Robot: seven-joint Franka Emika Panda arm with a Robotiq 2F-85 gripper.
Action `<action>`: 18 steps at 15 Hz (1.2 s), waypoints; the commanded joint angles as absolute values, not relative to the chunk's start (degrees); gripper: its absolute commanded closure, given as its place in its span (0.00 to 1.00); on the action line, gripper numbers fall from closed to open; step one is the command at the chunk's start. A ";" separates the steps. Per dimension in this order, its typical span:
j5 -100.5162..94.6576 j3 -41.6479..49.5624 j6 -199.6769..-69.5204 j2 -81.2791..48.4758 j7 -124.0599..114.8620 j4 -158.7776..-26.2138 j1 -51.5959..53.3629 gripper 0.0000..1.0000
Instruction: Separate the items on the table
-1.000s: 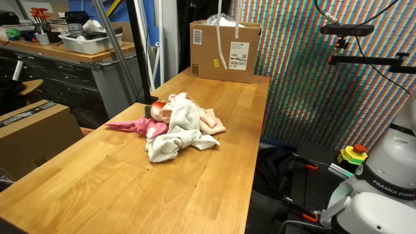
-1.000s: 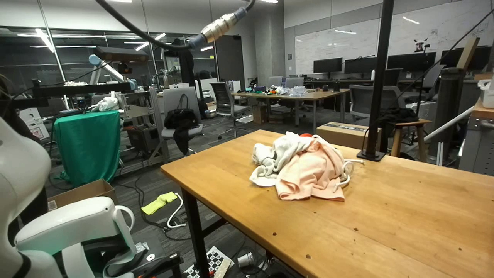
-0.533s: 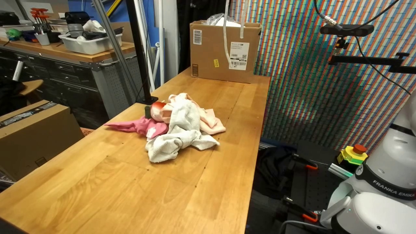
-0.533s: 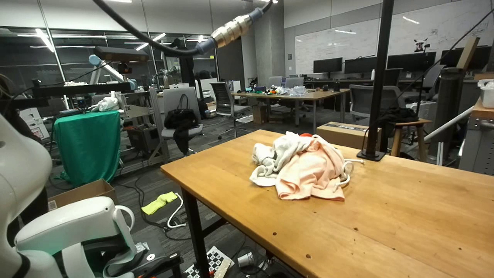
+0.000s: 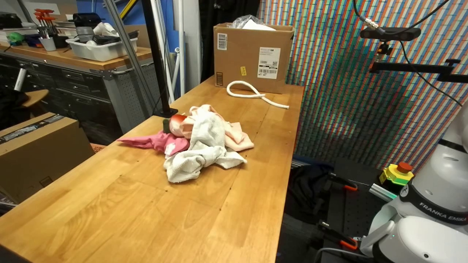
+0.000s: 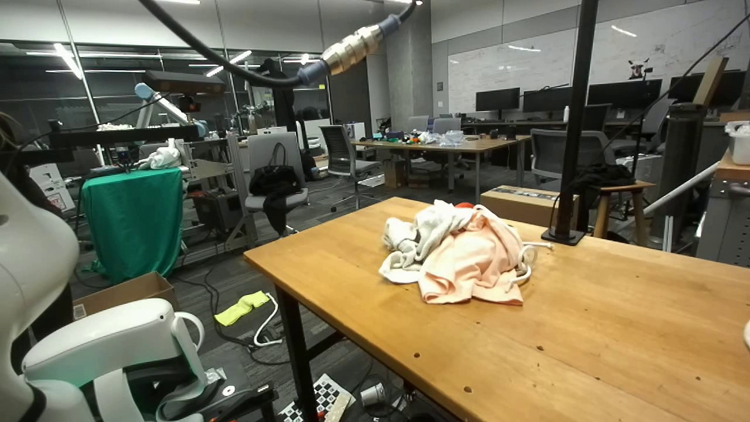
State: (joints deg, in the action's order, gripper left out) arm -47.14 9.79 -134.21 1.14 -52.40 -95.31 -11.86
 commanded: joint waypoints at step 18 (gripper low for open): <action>-26.81 -5.03 -133.11 14.46 -26.81 -123.35 2.42 0.00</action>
